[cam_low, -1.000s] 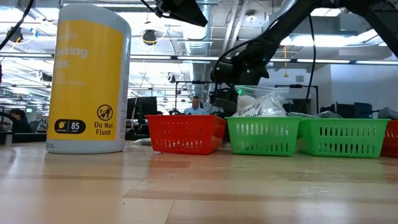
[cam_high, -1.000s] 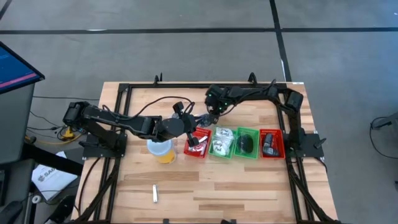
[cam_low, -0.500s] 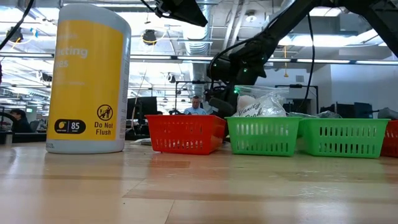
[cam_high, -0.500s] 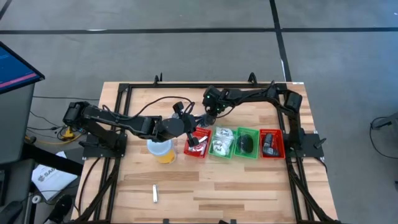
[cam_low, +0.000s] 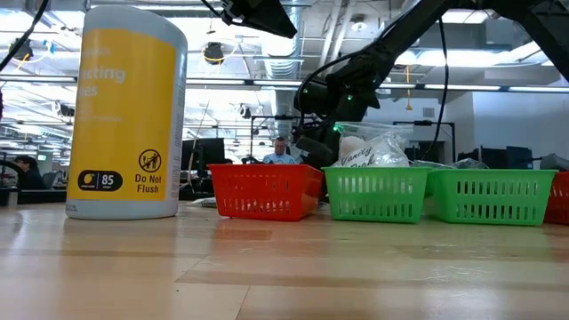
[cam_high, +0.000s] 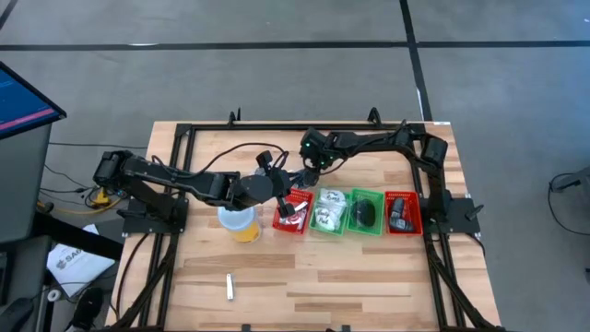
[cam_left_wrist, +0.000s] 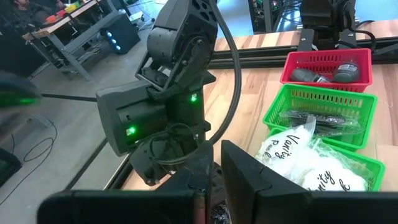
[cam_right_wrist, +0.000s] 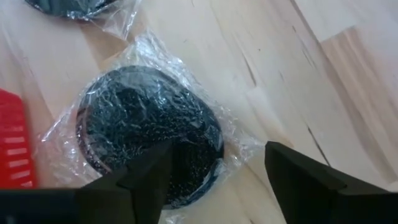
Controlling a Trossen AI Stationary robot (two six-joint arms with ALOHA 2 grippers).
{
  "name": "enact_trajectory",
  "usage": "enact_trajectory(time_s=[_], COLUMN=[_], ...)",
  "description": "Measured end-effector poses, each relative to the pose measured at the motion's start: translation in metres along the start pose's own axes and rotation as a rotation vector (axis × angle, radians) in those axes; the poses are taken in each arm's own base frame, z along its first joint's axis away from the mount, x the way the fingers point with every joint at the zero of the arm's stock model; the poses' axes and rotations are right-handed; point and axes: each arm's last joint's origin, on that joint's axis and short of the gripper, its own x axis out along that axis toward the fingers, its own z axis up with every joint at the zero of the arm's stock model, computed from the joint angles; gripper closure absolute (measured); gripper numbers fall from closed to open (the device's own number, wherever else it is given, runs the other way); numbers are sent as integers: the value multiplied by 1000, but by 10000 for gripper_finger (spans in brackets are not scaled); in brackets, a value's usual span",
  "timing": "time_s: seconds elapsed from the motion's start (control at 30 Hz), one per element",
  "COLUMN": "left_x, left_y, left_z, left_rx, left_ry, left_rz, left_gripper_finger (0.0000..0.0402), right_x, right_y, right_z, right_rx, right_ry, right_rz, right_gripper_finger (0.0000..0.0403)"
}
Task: Pick & Place Travel size toiletries
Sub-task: Put the black hairbrush into the right green bin
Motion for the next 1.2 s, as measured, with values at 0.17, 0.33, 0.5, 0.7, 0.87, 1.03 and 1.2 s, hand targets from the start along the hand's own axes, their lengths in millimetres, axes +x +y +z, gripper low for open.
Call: enact_trajectory(time_s=[0.17,0.33,0.5,0.7,0.87,1.03,1.2], left_x=[0,0,0,0,0,0,0], left_y=[0,0,0,0,0,0,0], left_z=[0,0,0,0,0,0,0], left_rx=[0,0,0,0,0,0,0], left_ry=[0,0,1,0,0,1,1], left_rz=[0,0,0,0,0,0,0], left_gripper_finger=[376,376,376,376,376,376,376], right_x=[0,2,5,6,6,5,2], right_y=[1,6,9,9,11,11,11], right_z=[-1,-6,-12,-12,-13,-12,-9], right_rx=[3,8,11,26,5,-36,-41], right_ry=[9,38,54,53,53,51,63], right_rz=[1,7,12,12,11,12,10], right_gripper_finger=[153,160,167,214,329,388,399])
